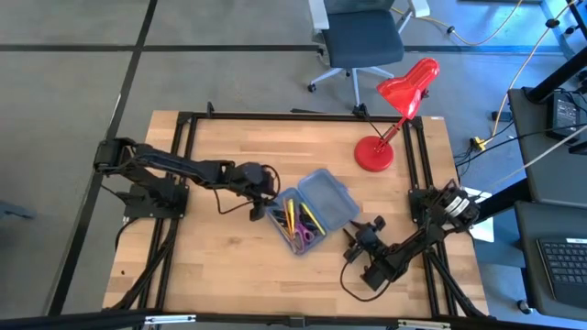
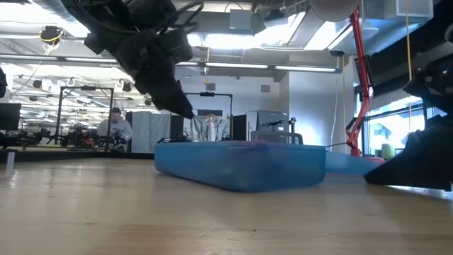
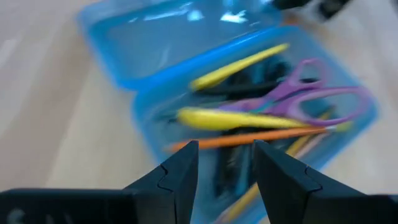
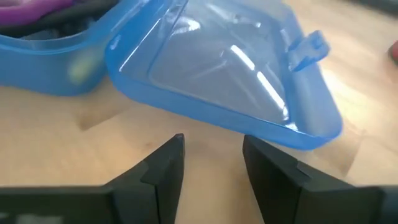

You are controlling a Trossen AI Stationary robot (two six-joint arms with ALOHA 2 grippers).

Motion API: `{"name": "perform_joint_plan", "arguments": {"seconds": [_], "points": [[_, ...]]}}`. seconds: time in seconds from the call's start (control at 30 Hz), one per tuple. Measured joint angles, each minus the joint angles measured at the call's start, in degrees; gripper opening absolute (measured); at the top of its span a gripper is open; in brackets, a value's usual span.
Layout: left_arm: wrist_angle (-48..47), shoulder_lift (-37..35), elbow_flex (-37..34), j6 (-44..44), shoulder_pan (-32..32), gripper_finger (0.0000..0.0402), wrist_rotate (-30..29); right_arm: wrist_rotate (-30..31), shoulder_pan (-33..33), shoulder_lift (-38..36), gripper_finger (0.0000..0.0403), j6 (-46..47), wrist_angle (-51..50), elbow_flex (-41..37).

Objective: Pick & place school supplies into a supply box
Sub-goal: Close the blue supply box

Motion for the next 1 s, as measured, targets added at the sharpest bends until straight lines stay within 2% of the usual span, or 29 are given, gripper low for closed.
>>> {"name": "perform_joint_plan", "arguments": {"seconds": [0.13, 0.47, 0.8, 1.0], "points": [[2.96, 1.61, 0.02, -1.80, -1.28, 0.0143, 2.76, 3.01, -0.02, 0.08, 0.0172, -0.17, 3.45, -2.17], [7.76, 10.34, 0.04, -4.46, -1.73, 0.0144, 2.74, 4.44, -4.20, -0.01, 0.0172, -0.91, 13.37, -3.10], [9.49, 15.54, 0.34, -4.35, -1.73, 0.0147, 3.12, 5.13, -5.67, 0.05, 0.0172, -0.77, 14.48, -2.44], [9.44, 15.86, 0.37, -4.28, -1.73, 0.0148, 2.99, 5.69, -7.95, 0.10, 0.0172, -0.98, 15.40, -1.41]]}}
